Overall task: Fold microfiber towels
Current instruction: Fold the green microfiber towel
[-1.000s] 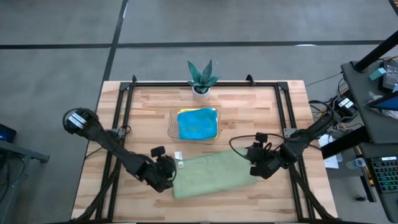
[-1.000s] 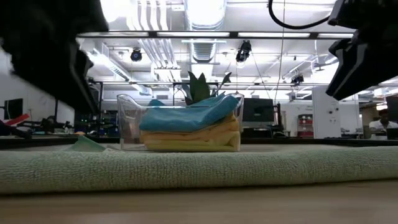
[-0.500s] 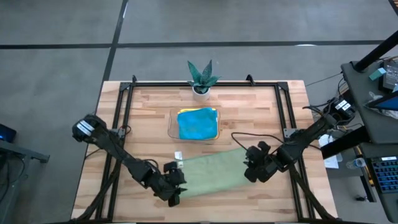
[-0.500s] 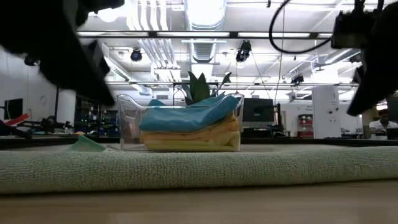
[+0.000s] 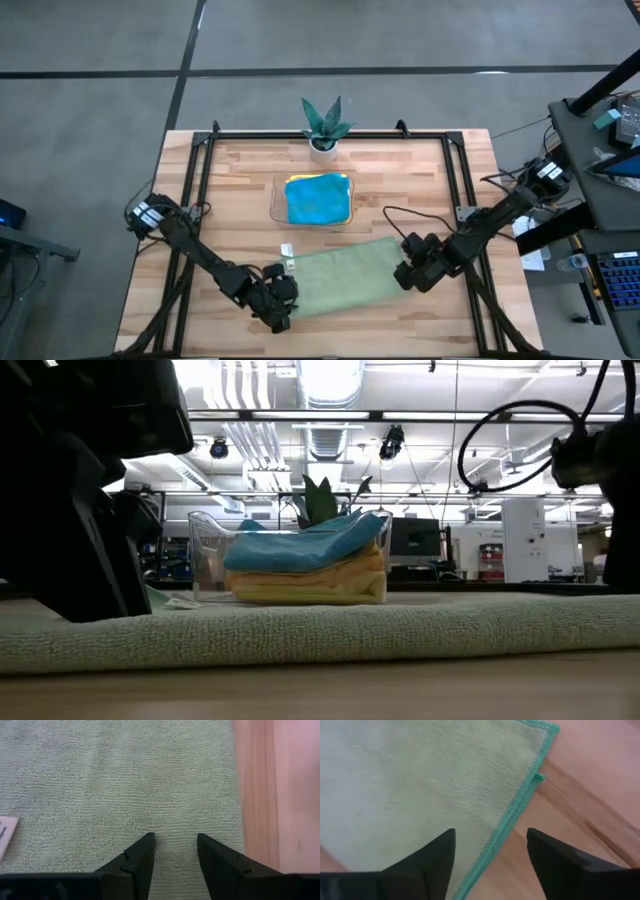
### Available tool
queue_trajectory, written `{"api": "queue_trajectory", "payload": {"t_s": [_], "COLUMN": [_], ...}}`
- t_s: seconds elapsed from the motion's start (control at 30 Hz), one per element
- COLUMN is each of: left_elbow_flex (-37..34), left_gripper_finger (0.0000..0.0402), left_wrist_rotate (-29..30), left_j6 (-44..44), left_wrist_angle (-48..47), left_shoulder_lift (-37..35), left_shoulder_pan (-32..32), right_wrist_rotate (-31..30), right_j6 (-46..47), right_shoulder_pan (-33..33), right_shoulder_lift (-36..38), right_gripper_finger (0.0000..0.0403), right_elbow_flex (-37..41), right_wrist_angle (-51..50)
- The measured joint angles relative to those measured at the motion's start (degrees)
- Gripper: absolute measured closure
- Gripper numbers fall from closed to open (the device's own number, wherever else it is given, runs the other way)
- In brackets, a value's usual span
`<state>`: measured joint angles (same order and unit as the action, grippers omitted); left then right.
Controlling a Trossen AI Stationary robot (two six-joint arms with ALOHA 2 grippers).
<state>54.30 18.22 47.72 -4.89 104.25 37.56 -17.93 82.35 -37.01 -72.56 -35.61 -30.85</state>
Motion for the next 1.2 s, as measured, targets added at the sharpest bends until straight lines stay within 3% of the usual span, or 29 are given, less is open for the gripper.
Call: {"api": "queue_trajectory", "payload": {"t_s": [0.23, 0.5, 0.67, 0.93, 1.2], "left_elbow_flex": [0.03, 0.04, 0.04, 1.13, 1.57], "left_gripper_finger": [0.0265, 0.0265, 0.0265, 0.0265, 0.0265], "left_wrist_rotate": [0.33, 0.48, 0.59, 0.48, 0.17], "left_j6": [0.0, 0.0, -0.02, 1.45, 5.51], "left_wrist_angle": [0.04, -0.02, -0.02, -1.74, -15.2], "left_shoulder_lift": [0.02, 0.02, 0.02, -2.85, -9.83], "left_shoulder_pan": [0.0, 0.0, -0.01, 0.01, 1.44], "right_wrist_rotate": [-0.37, -3.19, -4.21, -4.59, -4.41], "right_j6": [1.29, -5.47, -6.83, -11.75, -12.49], "right_shoulder_pan": [0.0, 0.31, 0.87, 0.85, 0.76], "right_shoulder_lift": [-5.76, -9.88, -9.74, -8.94, -1.79], "right_gripper_finger": [0.0133, 0.0149, 0.0209, 0.0379, 0.039], "right_elbow_flex": [0.16, 0.11, 0.21, 0.21, 0.19], "right_wrist_angle": [3.45, 19.59, 20.3, 20.5, 12.6]}}
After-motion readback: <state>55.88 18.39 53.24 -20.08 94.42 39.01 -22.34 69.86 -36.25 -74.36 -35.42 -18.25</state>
